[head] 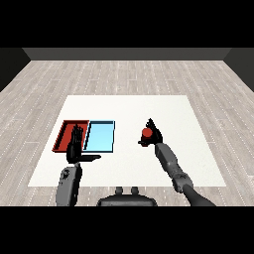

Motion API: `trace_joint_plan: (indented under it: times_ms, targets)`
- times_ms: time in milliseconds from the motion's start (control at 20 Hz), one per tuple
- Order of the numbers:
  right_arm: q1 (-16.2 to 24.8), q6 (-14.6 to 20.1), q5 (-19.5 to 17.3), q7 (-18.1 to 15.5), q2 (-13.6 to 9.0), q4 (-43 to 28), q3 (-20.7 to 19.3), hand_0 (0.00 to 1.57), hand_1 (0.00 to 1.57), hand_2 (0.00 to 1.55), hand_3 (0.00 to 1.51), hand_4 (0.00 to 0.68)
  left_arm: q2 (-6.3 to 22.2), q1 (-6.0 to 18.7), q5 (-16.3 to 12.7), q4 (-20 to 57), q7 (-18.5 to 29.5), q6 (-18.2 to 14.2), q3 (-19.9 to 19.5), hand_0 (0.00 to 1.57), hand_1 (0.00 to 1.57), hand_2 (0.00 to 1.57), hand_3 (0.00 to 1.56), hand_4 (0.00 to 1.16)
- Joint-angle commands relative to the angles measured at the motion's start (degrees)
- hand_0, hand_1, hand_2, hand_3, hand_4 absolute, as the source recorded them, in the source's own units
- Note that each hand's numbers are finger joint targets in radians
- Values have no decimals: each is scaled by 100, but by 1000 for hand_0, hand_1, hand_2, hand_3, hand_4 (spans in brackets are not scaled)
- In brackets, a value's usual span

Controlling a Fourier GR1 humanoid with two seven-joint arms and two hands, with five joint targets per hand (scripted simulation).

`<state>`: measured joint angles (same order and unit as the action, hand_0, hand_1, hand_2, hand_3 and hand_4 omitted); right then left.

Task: Pick the red can and put it in the red box

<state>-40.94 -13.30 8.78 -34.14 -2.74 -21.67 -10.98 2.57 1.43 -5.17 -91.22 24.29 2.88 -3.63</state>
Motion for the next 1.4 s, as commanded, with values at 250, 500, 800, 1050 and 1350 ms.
trace_joint_plan:
  times_ms: [250,500,800,1050,1350]
  targets:
    - [-442,587,-69,-40,-27,695,-187,0,0,0,0,0,15,-7,-90,-57,-57,31,-47,0,0,0,0,0]
    - [-582,1811,4,-355,263,946,236,1465,1465,1460,1421,614,238,147,-207,56,-149,171,-238,0,0,0,0,0]
    - [-161,1834,-317,56,246,123,203,1460,1460,1446,1401,587,-90,171,125,82,-77,-122,110,0,0,0,0,0]
    - [32,1638,-475,-16,74,-146,409,1438,1438,1434,1373,599,158,148,-180,98,-82,169,-168,0,0,0,0,0]
    - [128,1528,-474,354,-101,-1106,595,1424,1424,1432,1370,616,-4,99,44,156,-28,144,163,0,0,0,0,0]
